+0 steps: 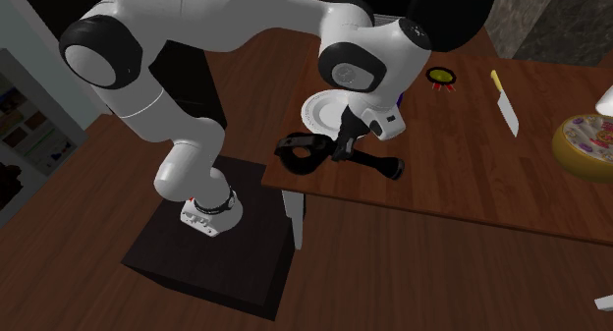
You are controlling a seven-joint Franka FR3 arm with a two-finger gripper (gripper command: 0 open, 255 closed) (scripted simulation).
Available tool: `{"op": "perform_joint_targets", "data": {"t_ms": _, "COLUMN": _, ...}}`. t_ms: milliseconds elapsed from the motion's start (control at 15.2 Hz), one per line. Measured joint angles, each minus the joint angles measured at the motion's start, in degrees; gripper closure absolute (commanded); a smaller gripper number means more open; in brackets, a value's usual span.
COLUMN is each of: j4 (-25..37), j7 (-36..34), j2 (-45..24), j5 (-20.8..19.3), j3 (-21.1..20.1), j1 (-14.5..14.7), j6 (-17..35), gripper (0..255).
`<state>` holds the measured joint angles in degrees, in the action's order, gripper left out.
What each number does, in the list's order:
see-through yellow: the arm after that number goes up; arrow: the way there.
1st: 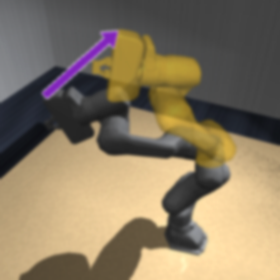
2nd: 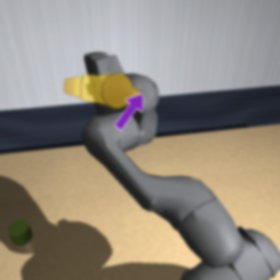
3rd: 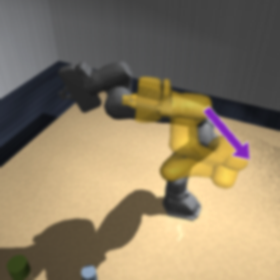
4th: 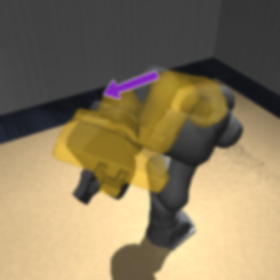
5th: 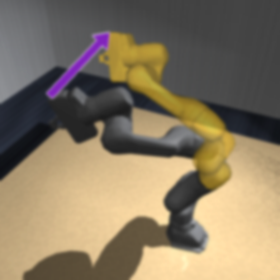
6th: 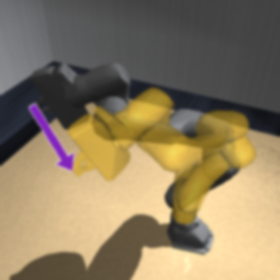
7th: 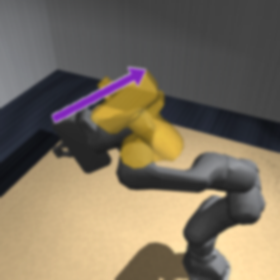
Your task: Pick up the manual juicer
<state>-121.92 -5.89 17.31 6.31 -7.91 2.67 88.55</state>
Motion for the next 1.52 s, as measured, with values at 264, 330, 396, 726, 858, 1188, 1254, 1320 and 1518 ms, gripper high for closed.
{"op": "perform_joint_targets", "data": {"t_ms": 264, "j4": 0.0, "j7": 0.0, "j2": 0.0, "j5": 0.0, "j3": 0.0, "j1": 0.0, "j6": 0.0, "gripper": 255}}
{"op": "perform_joint_targets", "data": {"t_ms": 330, "j4": 0.0, "j7": 0.0, "j2": 0.0, "j5": 0.0, "j3": 0.0, "j1": 0.0, "j6": 0.0, "gripper": 255}}
{"op": "perform_joint_targets", "data": {"t_ms": 396, "j4": 0.0, "j7": 0.0, "j2": 0.0, "j5": 0.0, "j3": 0.0, "j1": 0.0, "j6": 0.0, "gripper": 255}}
{"op": "perform_joint_targets", "data": {"t_ms": 726, "j4": 2.3, "j7": -0.2, "j2": 0.0, "j5": 0.0, "j3": 0.0, "j1": 0.0, "j6": -2.3, "gripper": 255}}
{"op": "perform_joint_targets", "data": {"t_ms": 858, "j4": 3.7, "j7": -0.3, "j2": 0.2, "j5": 0.0, "j3": 0.1, "j1": 0.0, "j6": -4.0, "gripper": 255}}
{"op": "perform_joint_targets", "data": {"t_ms": 1188, "j4": 7.9, "j7": -0.7, "j2": -0.1, "j5": 0.0, "j3": 0.2, "j1": 0.0, "j6": -7.8, "gripper": 255}}
{"op": "perform_joint_targets", "data": {"t_ms": 1254, "j4": 8.7, "j7": -0.6, "j2": -0.2, "j5": -0.1, "j3": 0.3, "j1": -0.1, "j6": -8.5, "gripper": 255}}
{"op": "perform_joint_targets", "data": {"t_ms": 1320, "j4": 9.4, "j7": -0.7, "j2": -0.2, "j5": -0.1, "j3": 0.3, "j1": -0.1, "j6": -9.2, "gripper": 255}}
{"op": "perform_joint_targets", "data": {"t_ms": 1518, "j4": 12.0, "j7": -0.8, "j2": -0.9, "j5": -0.2, "j3": 0.4, "j1": -0.2, "j6": -11.1, "gripper": 255}}
